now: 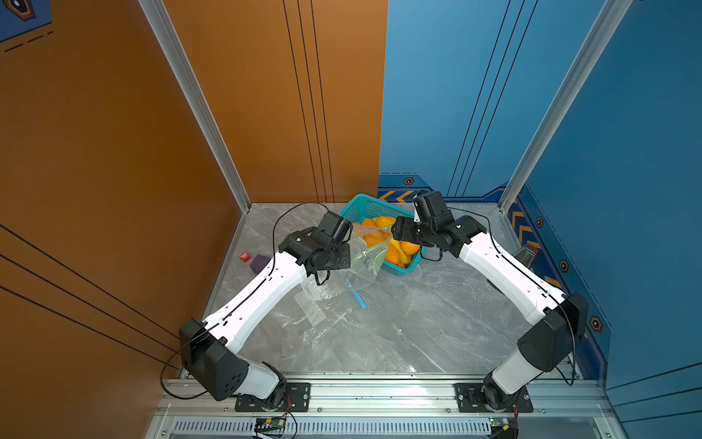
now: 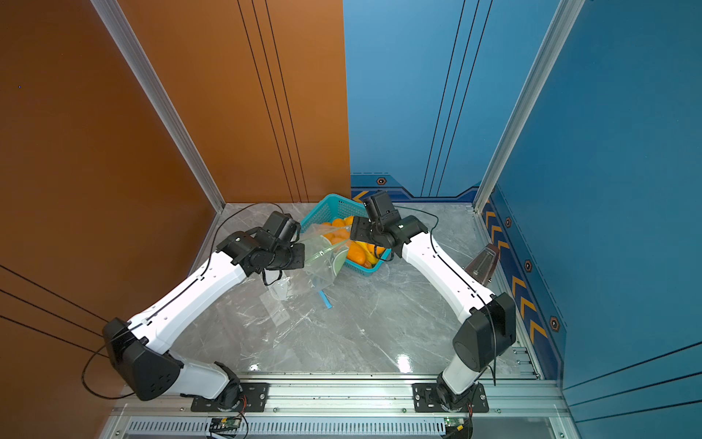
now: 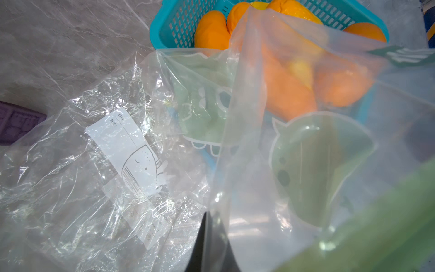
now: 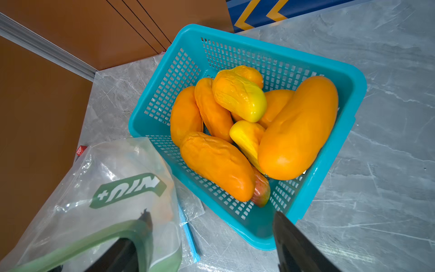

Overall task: Place the mango in a zip-top bag and seal the zipper
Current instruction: Open the zipper food storage bag.

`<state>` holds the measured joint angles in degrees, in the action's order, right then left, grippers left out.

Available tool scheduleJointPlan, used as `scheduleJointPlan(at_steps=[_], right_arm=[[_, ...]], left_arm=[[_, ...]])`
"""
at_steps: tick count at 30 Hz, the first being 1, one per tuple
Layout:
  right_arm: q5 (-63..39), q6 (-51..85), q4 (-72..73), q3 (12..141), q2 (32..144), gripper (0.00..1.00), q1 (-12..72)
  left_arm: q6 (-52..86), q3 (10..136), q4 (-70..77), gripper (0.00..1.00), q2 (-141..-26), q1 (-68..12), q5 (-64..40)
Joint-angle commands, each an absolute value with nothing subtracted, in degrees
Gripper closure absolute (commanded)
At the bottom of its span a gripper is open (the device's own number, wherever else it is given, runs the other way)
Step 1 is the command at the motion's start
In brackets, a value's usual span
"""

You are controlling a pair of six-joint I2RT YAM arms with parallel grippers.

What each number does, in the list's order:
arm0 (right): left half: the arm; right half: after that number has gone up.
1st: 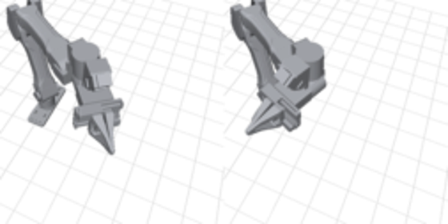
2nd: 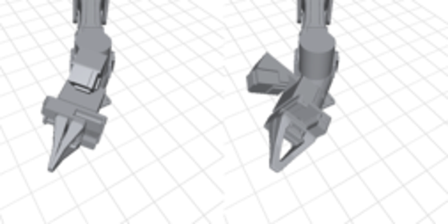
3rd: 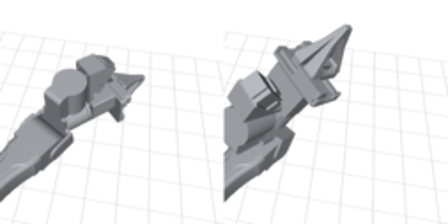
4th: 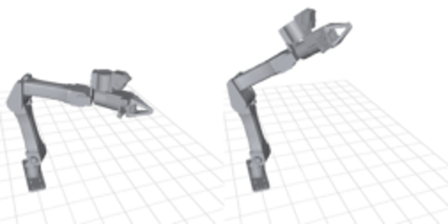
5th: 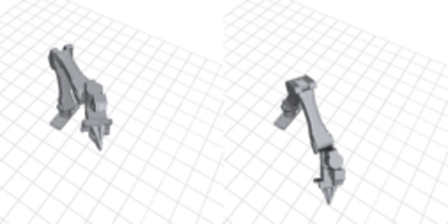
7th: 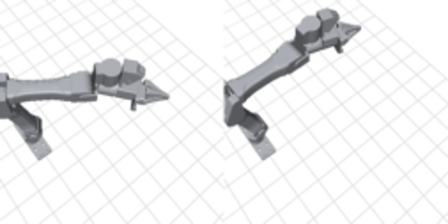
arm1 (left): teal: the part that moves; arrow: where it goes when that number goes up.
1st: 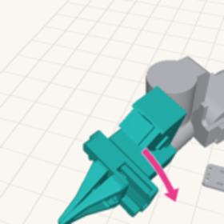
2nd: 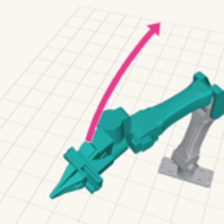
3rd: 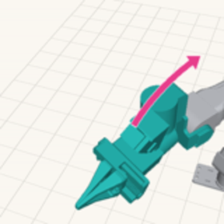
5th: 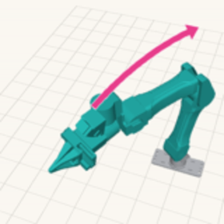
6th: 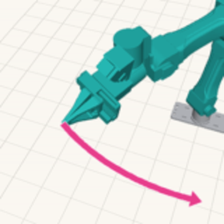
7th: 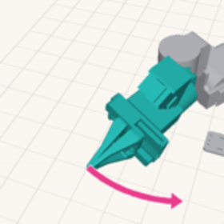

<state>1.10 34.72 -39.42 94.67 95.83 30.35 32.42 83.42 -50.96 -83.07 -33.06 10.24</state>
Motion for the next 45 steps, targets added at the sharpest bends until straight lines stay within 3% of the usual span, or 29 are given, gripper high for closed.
scheduleJointPlan(at_steps=[1, 6, 21, 26, 32, 45], right_arm=[[6.25, 34.91, -43.44, 96.79, 99.84, 0.15, 25.81], [-1.96, 29.88, -42.93, 101.33, 102.05, 0.07, 27.91], [-13.42, 27.01, -44.82, 100.72, 98.29, 0.03, 36.74], [-5.91, 28.77, -45.44, 100.55, 95.87, 0.05, 32.82], [5.90, 32.17, -47.29, 100.69, 100.91, 0.09, 25.08], [7.30, 33.96, -47.41, 109.89, 116.87, 0.14, 21.71]], left_arm=[[33.34, 83.64, -53.42, 1.00, -82.46, -31.78, 11.72], [34.41, 82.51, -52.02, 1.00, -82.39, -31.35, 11.63], [39.53, 80.15, -47.47, 1.00, -84.35, -29.21, 12.74], [39.90, 78.49, -46.57, 1.00, -83.49, -28.52, 11.72], [40.47, 77.11, -45.75, 1.00, -82.40, -28.30, 10.99], [41.76, 74.44, -43.20, 1.00, -80.86, -27.59, 9.91]])
